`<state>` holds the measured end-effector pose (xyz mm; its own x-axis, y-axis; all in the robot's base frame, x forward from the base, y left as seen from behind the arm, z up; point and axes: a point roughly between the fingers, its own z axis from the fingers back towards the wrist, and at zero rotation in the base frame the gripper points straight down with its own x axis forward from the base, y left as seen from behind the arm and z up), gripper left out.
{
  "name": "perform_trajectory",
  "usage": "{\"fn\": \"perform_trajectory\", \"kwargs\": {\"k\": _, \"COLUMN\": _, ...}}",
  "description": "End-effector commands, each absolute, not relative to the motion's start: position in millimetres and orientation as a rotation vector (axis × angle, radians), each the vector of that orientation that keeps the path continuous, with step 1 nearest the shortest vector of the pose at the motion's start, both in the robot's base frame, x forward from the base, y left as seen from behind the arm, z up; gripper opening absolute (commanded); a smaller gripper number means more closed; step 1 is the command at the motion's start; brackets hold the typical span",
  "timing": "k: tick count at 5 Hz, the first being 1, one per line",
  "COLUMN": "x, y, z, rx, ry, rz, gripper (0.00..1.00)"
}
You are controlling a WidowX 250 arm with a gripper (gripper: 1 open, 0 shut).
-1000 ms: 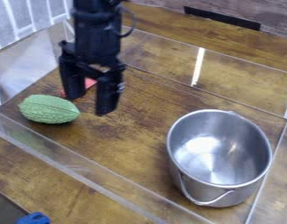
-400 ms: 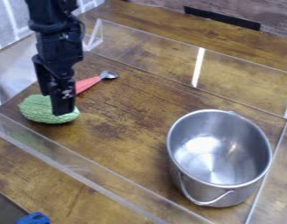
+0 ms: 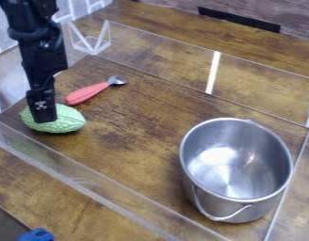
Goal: Put the green object in the silver pot
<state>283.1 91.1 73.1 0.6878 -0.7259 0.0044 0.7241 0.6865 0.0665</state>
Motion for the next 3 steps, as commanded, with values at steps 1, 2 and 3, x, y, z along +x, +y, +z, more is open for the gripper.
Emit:
{"fn": "perform_trajectory", "kwargs": {"k": 1, "x": 285, "y": 101, "z": 66.5, "rx": 0.103, "ry": -0.064, "rz": -0.868, "gripper": 1.00}}
{"fn": "perform_trajectory", "kwargs": {"k": 2, "x": 286, "y": 108, "z": 51.8, "rx": 0.116, "ry": -0.084, "rz": -0.925, "gripper": 1.00}}
{"fn": "perform_trajectory", "kwargs": {"k": 3, "x": 287, "y": 114, "z": 39.0, "rx": 0.129, "ry": -0.105, "rz": -0.947, "gripper": 1.00}}
